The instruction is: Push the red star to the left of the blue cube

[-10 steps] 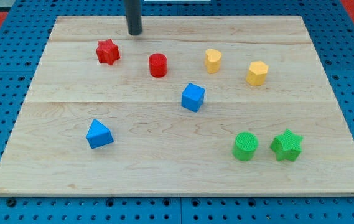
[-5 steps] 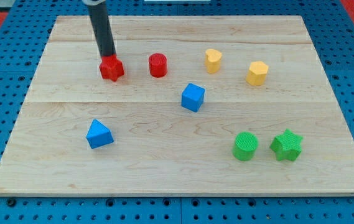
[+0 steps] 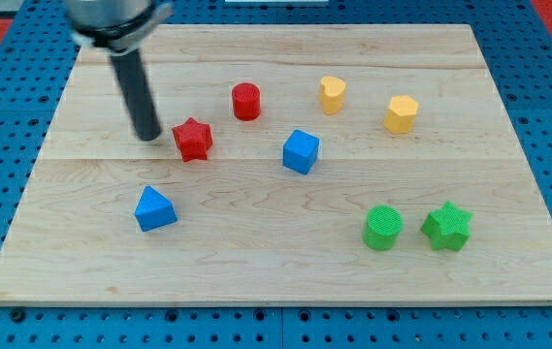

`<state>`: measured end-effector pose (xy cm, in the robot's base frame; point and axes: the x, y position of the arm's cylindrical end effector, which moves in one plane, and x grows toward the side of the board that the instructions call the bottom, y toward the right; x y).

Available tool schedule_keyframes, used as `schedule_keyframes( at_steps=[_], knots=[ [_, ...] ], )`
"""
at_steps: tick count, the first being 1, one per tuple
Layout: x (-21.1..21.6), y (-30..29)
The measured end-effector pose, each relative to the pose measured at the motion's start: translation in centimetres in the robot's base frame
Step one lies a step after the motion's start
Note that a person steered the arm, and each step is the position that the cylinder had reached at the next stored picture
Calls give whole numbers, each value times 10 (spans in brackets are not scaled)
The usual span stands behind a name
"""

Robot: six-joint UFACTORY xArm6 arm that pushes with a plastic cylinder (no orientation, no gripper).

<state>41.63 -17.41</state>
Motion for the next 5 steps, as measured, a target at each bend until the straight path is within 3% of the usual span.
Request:
schedule_keyframes(
  at_steps=[3,4,5],
  knots=[
    [85,113],
    [126,91],
    [101,1]
  ],
)
